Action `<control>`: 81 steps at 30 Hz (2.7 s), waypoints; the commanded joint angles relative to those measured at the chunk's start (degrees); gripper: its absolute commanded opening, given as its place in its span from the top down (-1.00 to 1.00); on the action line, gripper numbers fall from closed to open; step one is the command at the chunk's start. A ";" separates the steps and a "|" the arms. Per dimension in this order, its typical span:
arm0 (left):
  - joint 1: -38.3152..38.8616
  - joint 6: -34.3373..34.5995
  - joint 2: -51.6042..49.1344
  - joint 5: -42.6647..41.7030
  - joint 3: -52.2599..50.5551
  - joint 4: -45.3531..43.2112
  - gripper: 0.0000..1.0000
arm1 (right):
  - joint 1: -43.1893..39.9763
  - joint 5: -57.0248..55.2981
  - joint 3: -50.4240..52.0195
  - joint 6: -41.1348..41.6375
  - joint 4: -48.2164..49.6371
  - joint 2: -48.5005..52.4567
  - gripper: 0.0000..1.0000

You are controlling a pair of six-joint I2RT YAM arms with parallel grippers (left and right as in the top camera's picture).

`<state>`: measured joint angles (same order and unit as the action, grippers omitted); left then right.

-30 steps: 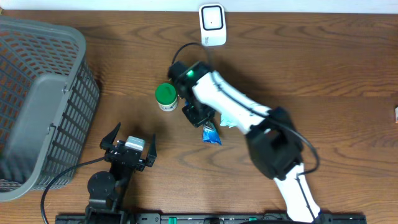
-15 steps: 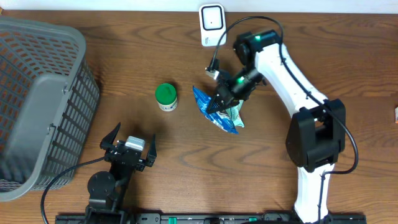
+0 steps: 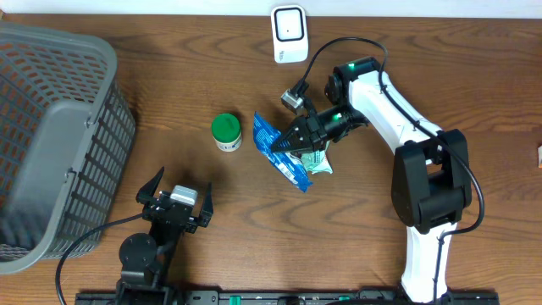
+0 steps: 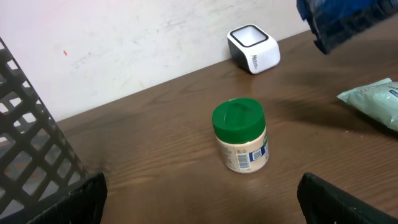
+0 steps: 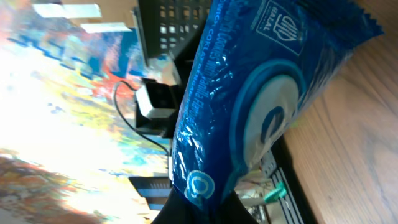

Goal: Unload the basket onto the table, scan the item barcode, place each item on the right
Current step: 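Lift the Oreo pack and carry it toward the scanner, then hold the Oreo pack in front of the white scanner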

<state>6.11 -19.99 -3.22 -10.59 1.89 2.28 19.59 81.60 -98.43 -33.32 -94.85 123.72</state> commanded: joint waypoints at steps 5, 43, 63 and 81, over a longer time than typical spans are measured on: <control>-0.04 -0.94 0.04 -0.55 -1.66 0.61 -0.96 | 0.22 7.04 0.09 -2.34 -0.85 0.15 0.98; -0.04 -0.94 0.04 -0.55 -1.66 0.61 -0.96 | 3.13 6.01 -2.60 6.21 12.13 -17.31 0.96; -0.04 -0.94 0.04 -0.55 -1.66 0.61 -0.96 | 16.48 -71.06 -7.69 23.87 64.81 -17.97 0.98; -0.04 -0.94 0.04 -0.55 -1.66 0.61 -0.96 | 7.98 -88.80 -7.69 2.34 102.36 -0.98 0.98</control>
<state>6.11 -19.99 -3.22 -10.59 1.89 2.28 28.99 -4.99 -105.16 -28.75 4.32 120.38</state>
